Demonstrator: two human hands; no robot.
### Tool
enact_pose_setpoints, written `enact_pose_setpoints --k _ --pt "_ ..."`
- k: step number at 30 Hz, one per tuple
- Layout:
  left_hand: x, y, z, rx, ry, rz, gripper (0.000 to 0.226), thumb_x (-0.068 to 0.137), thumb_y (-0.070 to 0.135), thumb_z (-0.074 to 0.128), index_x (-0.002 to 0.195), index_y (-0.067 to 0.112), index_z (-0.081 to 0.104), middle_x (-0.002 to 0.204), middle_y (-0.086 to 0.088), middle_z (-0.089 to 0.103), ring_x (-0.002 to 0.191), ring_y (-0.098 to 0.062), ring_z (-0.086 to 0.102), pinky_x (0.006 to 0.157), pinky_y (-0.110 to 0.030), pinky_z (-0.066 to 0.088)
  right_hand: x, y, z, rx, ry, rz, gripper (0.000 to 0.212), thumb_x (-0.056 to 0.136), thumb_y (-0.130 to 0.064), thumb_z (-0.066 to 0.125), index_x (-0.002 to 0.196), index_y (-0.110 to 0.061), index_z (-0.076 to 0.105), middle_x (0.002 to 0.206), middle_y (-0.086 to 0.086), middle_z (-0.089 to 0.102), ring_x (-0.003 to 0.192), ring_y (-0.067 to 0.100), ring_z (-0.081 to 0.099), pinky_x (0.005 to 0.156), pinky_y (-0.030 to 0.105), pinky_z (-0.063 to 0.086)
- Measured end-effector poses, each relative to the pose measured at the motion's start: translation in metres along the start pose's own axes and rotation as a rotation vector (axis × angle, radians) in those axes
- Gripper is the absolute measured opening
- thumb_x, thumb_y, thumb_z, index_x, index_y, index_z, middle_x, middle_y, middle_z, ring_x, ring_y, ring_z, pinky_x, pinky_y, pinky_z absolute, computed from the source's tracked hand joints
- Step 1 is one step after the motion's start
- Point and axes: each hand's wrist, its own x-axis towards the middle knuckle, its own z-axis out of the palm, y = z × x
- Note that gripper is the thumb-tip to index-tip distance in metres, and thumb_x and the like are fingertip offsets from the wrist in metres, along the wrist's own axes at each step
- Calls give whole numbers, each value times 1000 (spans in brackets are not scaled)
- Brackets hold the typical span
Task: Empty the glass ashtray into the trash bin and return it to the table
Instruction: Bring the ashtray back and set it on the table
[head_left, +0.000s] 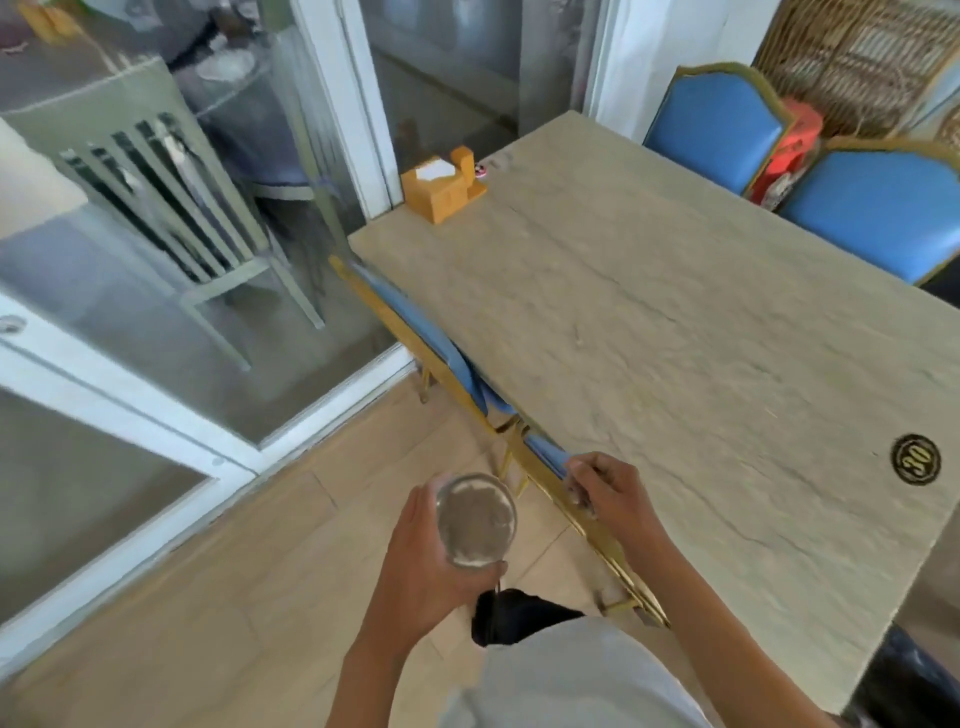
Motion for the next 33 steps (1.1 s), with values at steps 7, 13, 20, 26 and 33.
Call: enact_pose_setpoints --k 7,13,20,26,33 --pt "106 3 -39 81 -138 182 106 51 50 92 135 55 27 130 30 42 124 2 47 95 -22 50 60 -24 13 -123 81 29 17 102 -16 59 95 -11 74 84 16 75 70 24 69 57 11 48" --pt "190 3 -40 98 -308 259 107 53 52 90 143 39 33 132 23 45 124 -1 48 97 -31 52 89 -26 28 -125 233 84 15 100 -23 62 95 -22 75 81 3 77 75 26 72 70 43 56" --pt "289 6 -27 150 -514 403 112 52 48 90 146 33 32 132 17 42 124 -6 46 101 -28 47 113 -43 43 -88 425 159 13 101 -24 61 96 -20 72 81 -2 76 75 24 73 74 48 58" --pt "365 1 -19 189 -707 503 115 51 60 86 148 28 32 137 13 43 125 -6 45 103 -26 44 128 -60 59 -212 584 261 14 101 -27 60 95 -22 72 81 -3 75 74 20 72 69 41 57" --pt "420 -7 5 321 -880 537 116 50 60 86 147 27 31 142 6 42 126 -13 47 102 -30 46 165 -44 61 -307 613 417 29 101 -27 57 122 -11 67 114 8 72 96 21 67 76 30 47"
